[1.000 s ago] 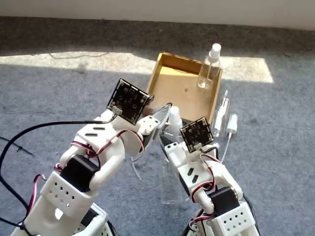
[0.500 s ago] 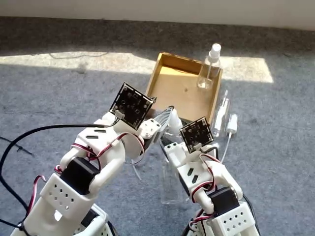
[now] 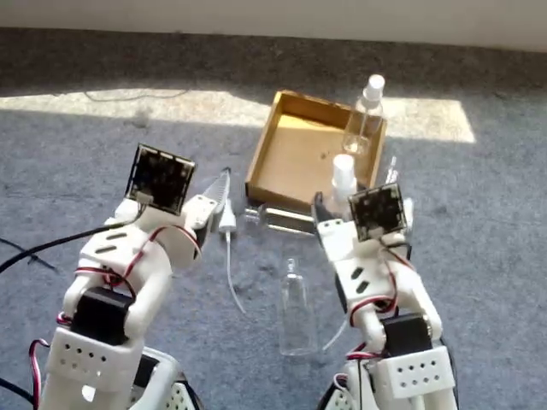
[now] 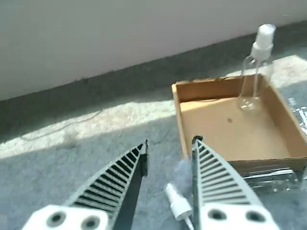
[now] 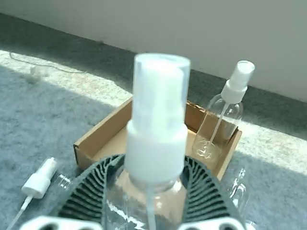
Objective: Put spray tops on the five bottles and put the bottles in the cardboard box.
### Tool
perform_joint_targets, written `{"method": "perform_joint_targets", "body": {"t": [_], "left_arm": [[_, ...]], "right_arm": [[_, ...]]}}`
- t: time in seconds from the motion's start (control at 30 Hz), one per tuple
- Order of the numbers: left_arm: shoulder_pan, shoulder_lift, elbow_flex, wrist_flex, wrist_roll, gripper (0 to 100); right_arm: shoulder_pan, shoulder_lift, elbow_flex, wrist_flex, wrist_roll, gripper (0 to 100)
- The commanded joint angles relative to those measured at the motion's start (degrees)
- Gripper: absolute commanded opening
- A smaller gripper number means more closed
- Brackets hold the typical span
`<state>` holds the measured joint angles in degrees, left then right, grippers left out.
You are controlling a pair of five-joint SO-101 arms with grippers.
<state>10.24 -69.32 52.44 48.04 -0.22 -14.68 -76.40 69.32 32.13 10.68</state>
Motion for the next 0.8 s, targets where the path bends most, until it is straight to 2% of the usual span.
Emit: {"method": "perform_joint_targets", "body": {"t": [0.0, 0.17, 0.3, 0.53, 0.77], "left_arm": [[-6.11, -0.84, 7.08, 0.0, -0.09, 15], [-7.16, -0.84, 18.07, -9.67, -0.09, 15], [-7.16, -0.66, 22.2, -17.49, -0.18, 15], [-7.16, -0.57, 22.37, -17.58, -0.18, 15], [-7.08, -0.48, 22.46, -17.58, -0.26, 15]], "right_arm": [[3.12, 9.89, -10.33, -5.41, 0.53, 0.4], [5.85, 24.66, -18.68, -14.2, 1.05, 0.4], [6.11, 35.38, -22.81, -18.59, 1.05, 0.4], [7.16, 48.22, -21.05, -47.25, 0.44, 0.4], [11.21, 59.82, -17.89, -59.21, -5.8, 0.4]]}}
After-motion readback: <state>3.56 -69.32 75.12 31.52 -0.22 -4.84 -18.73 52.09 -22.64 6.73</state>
